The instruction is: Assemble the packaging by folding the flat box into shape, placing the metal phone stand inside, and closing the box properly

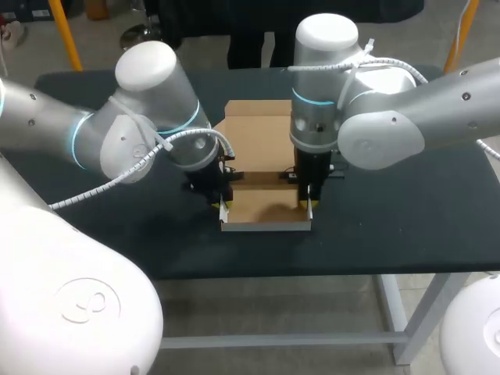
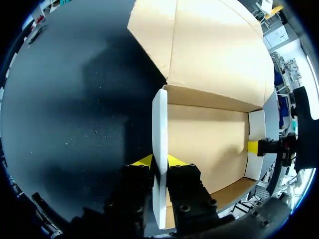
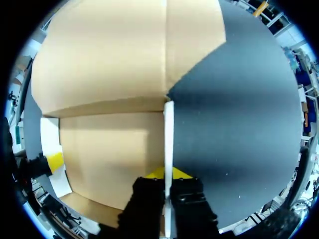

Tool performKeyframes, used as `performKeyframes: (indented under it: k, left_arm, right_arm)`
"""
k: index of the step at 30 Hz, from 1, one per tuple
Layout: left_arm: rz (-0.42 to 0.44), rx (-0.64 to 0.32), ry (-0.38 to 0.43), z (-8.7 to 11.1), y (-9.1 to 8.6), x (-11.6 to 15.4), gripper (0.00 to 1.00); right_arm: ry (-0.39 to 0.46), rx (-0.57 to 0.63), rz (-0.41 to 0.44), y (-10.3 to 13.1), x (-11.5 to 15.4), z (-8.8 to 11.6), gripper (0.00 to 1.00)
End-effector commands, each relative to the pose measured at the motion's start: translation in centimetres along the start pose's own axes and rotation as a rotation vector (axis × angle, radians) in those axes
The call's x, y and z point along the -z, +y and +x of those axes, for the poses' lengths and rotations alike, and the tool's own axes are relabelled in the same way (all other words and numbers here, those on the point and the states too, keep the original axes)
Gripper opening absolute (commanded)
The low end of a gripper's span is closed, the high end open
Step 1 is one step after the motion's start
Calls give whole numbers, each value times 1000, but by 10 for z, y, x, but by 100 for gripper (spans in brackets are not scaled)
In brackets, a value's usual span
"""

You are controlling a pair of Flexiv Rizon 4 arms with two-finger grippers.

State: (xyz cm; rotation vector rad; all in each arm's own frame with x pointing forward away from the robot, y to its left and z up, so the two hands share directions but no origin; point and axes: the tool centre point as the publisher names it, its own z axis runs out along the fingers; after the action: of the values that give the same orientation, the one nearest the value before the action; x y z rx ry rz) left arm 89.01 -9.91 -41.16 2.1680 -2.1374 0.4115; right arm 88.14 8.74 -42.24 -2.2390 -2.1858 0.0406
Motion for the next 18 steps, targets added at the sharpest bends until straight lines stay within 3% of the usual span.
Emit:
performKeyframes:
  k: [1, 17, 18]
  left_arm:
    - [2, 1, -231, 6, 0, -6, 0]
    - [4, 0, -244, 3, 3, -3, 0]
    - [3, 0, -244, 2, 3, -3, 0]
  right_arm:
    - [-2, 2, 5, 1, 0, 4, 0]
    - [-9, 11, -17, -1, 6, 4, 0]
    - [-1, 19, -27, -2, 7, 3, 7]
